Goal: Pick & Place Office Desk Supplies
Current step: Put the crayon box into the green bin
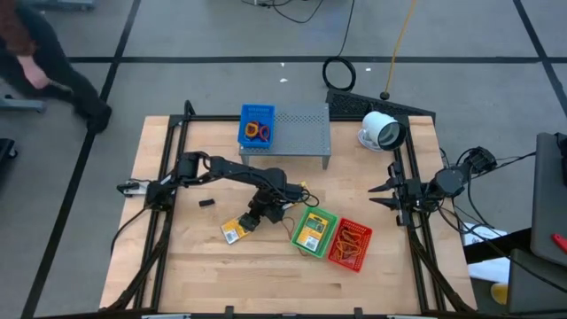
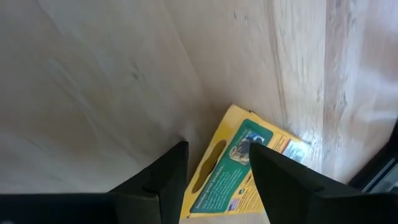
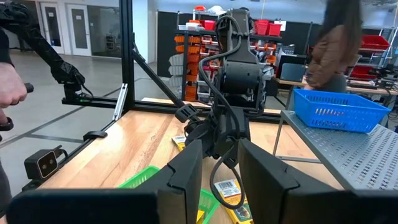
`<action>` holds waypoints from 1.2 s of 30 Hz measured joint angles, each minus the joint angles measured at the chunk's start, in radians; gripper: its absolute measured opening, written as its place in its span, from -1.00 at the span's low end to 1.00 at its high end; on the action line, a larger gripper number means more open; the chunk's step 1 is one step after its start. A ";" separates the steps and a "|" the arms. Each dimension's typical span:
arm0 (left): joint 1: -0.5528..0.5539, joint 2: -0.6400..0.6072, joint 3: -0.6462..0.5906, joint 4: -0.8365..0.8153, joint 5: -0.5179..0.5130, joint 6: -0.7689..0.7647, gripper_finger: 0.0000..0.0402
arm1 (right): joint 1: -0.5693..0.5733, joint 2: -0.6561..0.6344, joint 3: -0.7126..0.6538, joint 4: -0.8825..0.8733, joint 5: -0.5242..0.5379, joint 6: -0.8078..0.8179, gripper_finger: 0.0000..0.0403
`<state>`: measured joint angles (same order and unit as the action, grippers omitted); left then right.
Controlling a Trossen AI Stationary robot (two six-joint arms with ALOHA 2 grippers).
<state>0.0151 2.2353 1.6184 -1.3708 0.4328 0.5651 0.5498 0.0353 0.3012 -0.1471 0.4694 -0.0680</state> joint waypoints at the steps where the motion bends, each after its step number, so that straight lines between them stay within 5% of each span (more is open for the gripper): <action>1: -0.002 0.000 0.000 -0.007 -0.001 0.004 -0.07 | 0.000 0.000 0.000 0.000 0.000 0.000 -0.53; 6: -0.005 0.002 -0.002 -0.028 -0.017 0.014 -0.28 | 0.000 0.000 0.000 0.000 0.000 0.000 -0.53; 12: -0.005 0.005 -0.005 -0.052 -0.024 0.009 -0.92 | 0.000 0.000 0.000 0.000 0.000 0.000 -0.53; 23: 0.004 -0.013 0.039 -0.110 0.062 -0.070 -0.98 | 0.000 0.000 0.000 0.000 0.000 0.000 -0.53; 36: 0.060 -0.304 0.076 0.018 0.165 -0.183 -0.99 | 0.000 0.000 0.000 0.000 0.000 0.000 -0.53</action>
<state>0.0754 1.9312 1.6947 -1.3531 0.5981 0.3819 0.5495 0.0351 0.3012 -0.1471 0.4696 -0.0677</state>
